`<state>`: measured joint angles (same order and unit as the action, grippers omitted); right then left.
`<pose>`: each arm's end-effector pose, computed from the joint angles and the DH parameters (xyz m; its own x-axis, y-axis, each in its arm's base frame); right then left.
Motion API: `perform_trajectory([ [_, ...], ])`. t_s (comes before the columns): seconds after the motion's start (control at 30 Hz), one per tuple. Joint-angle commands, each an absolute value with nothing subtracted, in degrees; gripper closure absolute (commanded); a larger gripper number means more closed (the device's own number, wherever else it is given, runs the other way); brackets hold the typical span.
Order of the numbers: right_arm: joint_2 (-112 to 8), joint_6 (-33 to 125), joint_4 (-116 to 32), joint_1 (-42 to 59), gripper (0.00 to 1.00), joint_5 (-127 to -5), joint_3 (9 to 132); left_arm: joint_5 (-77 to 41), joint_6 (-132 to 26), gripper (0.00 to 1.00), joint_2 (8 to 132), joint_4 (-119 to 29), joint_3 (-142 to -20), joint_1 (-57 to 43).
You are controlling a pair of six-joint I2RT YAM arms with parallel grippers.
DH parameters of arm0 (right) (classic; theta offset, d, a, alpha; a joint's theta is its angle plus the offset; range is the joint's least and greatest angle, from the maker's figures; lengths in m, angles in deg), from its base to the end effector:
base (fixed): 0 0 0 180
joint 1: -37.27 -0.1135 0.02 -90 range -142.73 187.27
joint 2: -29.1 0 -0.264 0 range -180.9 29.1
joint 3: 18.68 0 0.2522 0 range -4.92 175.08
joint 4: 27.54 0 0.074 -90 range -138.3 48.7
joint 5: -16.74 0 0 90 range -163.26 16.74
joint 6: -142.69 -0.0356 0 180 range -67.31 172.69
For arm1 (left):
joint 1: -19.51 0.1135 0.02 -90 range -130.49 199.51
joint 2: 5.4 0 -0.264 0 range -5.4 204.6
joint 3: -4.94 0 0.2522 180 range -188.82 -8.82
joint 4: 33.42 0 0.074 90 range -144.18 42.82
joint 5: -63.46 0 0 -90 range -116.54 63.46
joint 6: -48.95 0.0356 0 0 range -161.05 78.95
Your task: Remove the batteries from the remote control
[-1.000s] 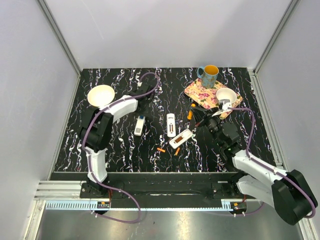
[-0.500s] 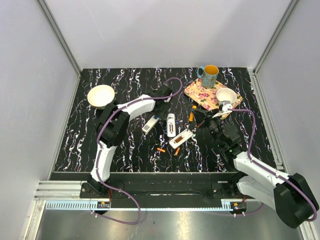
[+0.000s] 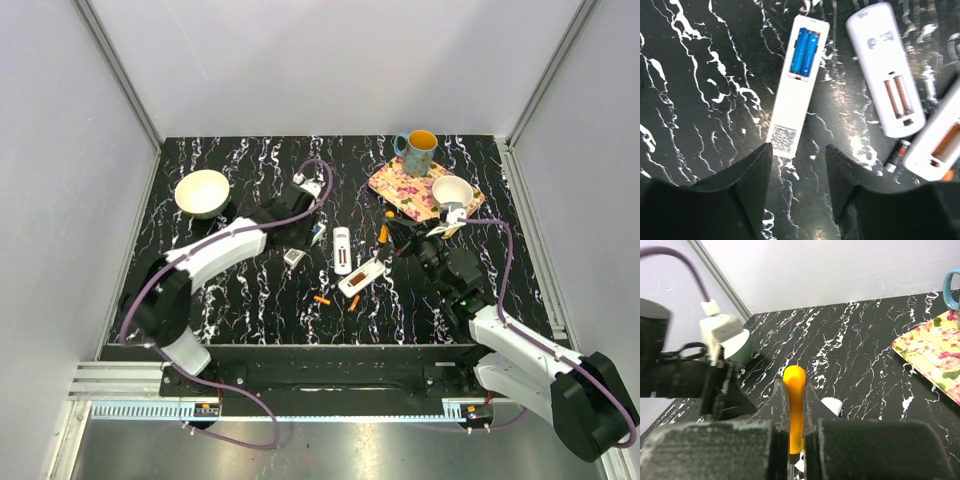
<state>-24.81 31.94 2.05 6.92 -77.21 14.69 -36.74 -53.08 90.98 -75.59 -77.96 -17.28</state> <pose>0.1814 0.1034 0.2556 -0.0309 0.3915 -0.9197 -0.4646 0.8090 0.3600 0.2890 -0.2082 0.2271 -0.7528 0.3068 -0.5823 0.3604 0.9324 0.0254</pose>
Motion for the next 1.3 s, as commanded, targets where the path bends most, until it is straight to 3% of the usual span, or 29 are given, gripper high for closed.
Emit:
perform_trajectory([
  [0.0, -26.0, 32.13, 3.52, 6.95, 1.0, -77.04, 15.03, -33.5, -57.48, 0.7, 84.16, -68.63, -71.84, -19.33],
  [0.1, -27.67, 31.6, 4.57, 6.95, 1.0, -76.17, 15.38, -32.96, -59.94, 0.94, 85.21, -68.37, -69.82, -20.82],
  [0.17, -28.82, 31.16, 5.45, 6.95, 1.0, -75.73, 15.47, -33.57, -61.34, 1.0, 87.05, -67.58, -68.42, -21.44],
  [0.97, -32.25, 30.19, 6.86, 6.95, 1.0, -73.53, 16.08, -40.16, -62.85, 1.0, 96.29, -68.27, -67.26, -15.38],
  [1.13, -33.21, 30.11, 7.39, 6.86, 1.0, -73.53, 16.0, -35.43, -60.39, 1.0, 94.19, -66.96, -67.18, -15.56],
  [1.23, -34.0, 30.11, 8.0, 6.86, 1.0, -73.53, 15.91, -32.35, -57.23, 0.89, 89.37, -63.98, -65.78, -16.26],
  [1.27, -34.27, 30.02, 8.18, 6.86, 1.0, -73.53, 15.91, -31.82, -55.57, 0.71, 88.13, -63.27, -65.51, -16.43],
])
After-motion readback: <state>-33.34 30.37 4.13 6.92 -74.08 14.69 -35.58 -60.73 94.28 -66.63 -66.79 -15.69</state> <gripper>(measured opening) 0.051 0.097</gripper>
